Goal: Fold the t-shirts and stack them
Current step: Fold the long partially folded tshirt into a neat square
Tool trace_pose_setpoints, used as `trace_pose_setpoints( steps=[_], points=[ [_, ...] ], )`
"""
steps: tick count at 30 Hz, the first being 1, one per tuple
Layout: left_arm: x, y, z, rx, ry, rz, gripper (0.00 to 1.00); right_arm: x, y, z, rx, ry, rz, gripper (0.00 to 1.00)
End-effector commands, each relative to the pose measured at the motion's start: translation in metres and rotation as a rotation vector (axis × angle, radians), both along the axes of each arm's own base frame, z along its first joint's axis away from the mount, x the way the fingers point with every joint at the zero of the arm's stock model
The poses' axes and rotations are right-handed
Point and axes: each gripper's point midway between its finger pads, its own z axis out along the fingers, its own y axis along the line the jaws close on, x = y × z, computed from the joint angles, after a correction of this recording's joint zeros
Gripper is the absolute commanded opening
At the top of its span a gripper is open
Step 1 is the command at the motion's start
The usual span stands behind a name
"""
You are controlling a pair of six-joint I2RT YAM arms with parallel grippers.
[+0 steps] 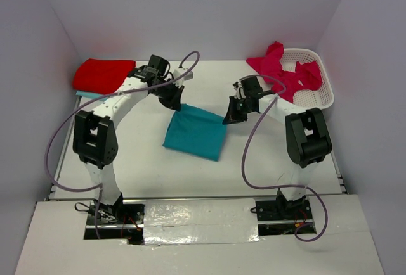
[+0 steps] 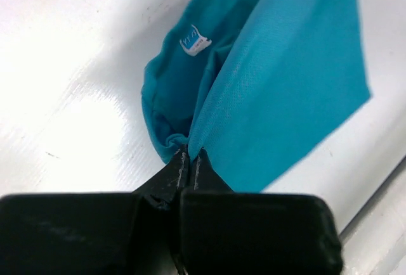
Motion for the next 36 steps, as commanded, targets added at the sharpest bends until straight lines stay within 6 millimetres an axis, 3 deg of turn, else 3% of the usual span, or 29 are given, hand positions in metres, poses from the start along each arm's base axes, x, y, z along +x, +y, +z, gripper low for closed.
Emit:
trace_pose_setpoints(
  steps=[1, 4, 8, 13, 14, 16, 17, 18, 19, 21, 23, 24, 26, 27, 28, 29, 31, 32, 33, 34, 36],
  points=[
    [-0.021, 0.006, 0.003, 0.011, 0.026, -0.026, 0.04, 0.012, 0.011, 0.036, 0.046, -0.101, 0.036, 0.0],
    [-0.023, 0.01, -0.011, 0.036, 0.048, -0.017, 0.16, 0.016, 0.016, 0.032, 0.05, -0.087, 0.047, 0.0],
    [0.0, 0.02, -0.042, 0.111, 0.063, 0.057, 0.08, 0.026, 0.023, 0.017, 0.039, -0.049, 0.046, 0.0],
    [0.039, 0.034, -0.053, 0.128, 0.063, 0.174, 0.06, 0.048, 0.024, 0.006, 0.005, -0.04, 0.025, 0.05],
    [0.044, 0.038, -0.058, 0.133, 0.069, 0.191, 0.07, 0.05, 0.024, -0.004, -0.005, -0.022, 0.023, 0.08],
    [0.051, 0.042, -0.06, 0.145, 0.057, 0.218, 0.1, 0.061, 0.026, -0.005, -0.006, -0.036, 0.026, 0.32],
    [0.052, 0.043, -0.064, 0.152, 0.062, 0.222, 0.12, 0.065, 0.025, -0.017, -0.021, -0.016, 0.023, 0.44],
    [0.052, 0.044, -0.066, 0.158, 0.066, 0.227, 0.18, 0.07, 0.02, -0.022, -0.059, -0.012, 0.006, 0.49],
    [0.053, 0.045, -0.067, 0.163, 0.066, 0.234, 0.35, 0.086, 0.017, -0.013, -0.084, -0.048, -0.002, 0.53],
    [0.055, 0.046, -0.07, 0.174, 0.064, 0.247, 0.47, 0.096, 0.005, -0.017, -0.147, -0.035, -0.027, 0.61],
    [0.063, 0.052, -0.065, 0.189, 0.05, 0.274, 0.64, 0.124, -0.005, 0.019, -0.148, -0.119, -0.066, 0.66],
    [0.067, 0.054, -0.06, 0.191, 0.039, 0.284, 0.66, 0.128, -0.007, 0.031, -0.14, -0.142, -0.073, 0.68],
    [0.075, 0.063, -0.05, 0.184, 0.029, 0.317, 0.99, 0.13, -0.009, 0.069, -0.125, -0.219, -0.079, 0.69],
    [0.086, 0.062, -0.035, 0.162, -0.004, 0.33, 0.99, 0.126, -0.007, 0.077, -0.122, -0.239, -0.078, 0.68],
    [0.091, 0.069, -0.027, 0.156, -0.015, 0.363, 0.99, 0.119, -0.005, 0.102, -0.104, -0.293, -0.079, 0.68],
    [0.097, 0.071, -0.017, 0.149, -0.04, 0.385, 0.99, 0.117, -0.002, 0.112, -0.087, -0.328, -0.082, 0.67],
    [0.103, 0.076, 0.002, 0.13, -0.086, 0.417, 0.97, 0.096, 0.003, 0.105, -0.061, -0.311, -0.065, 0.64],
    [0.1, 0.071, 0.021, 0.092, -0.116, 0.403, 0.93, 0.088, 0.016, 0.123, -0.006, -0.353, -0.044, 0.54],
    [0.092, 0.064, 0.021, 0.062, -0.113, 0.369, 0.88, 0.075, 0.02, 0.109, 0.011, -0.322, -0.026, 0.42],
    [0.081, 0.052, 0.038, 0.023, -0.134, 0.331, 0.49, 0.07, 0.027, 0.107, 0.04, -0.319, -0.003, 0.18],
    [0.049, 0.033, 0.014, 0.007, -0.055, 0.25, 0.17, 0.058, 0.048, 0.09, 0.13, -0.253, 0.052, 0.0]
  ],
)
